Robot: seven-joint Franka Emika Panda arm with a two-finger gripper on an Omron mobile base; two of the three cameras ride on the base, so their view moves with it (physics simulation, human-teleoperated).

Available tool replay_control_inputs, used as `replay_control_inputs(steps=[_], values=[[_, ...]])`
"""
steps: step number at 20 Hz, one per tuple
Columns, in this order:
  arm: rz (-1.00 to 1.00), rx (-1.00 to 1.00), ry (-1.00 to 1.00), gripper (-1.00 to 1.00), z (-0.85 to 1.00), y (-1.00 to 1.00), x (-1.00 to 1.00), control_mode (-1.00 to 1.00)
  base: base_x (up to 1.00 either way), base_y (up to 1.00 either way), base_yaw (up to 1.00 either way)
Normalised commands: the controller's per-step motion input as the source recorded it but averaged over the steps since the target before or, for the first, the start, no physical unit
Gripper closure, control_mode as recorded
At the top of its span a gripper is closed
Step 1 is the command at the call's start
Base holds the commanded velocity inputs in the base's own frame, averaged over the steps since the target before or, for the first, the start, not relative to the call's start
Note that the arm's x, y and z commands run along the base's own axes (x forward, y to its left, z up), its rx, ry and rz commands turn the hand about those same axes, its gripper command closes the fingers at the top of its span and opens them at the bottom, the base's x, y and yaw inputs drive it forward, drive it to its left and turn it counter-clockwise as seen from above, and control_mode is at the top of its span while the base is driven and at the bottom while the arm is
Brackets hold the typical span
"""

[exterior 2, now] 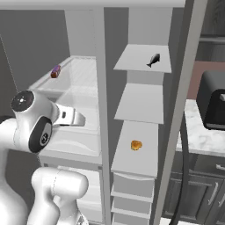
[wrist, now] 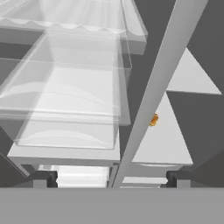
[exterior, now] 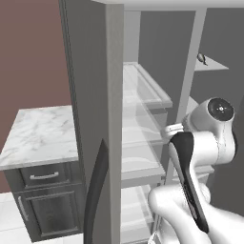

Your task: Pick up the frozen fish from the freezer, place it on any shelf in the fridge, and close the fridge and freezer doors when done.

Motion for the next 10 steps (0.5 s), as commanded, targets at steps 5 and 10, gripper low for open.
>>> replay_control_inputs(steps=[5,10], values=[[0.00,0.00,0.00,-1.00,0.00,-0.44,0.00,-1.00,0.00,0.00,0.00],[0.00,0.00,0.00,-1.00,0.00,-0.44,0.00,-1.00,0.00,0.00,0.00]])
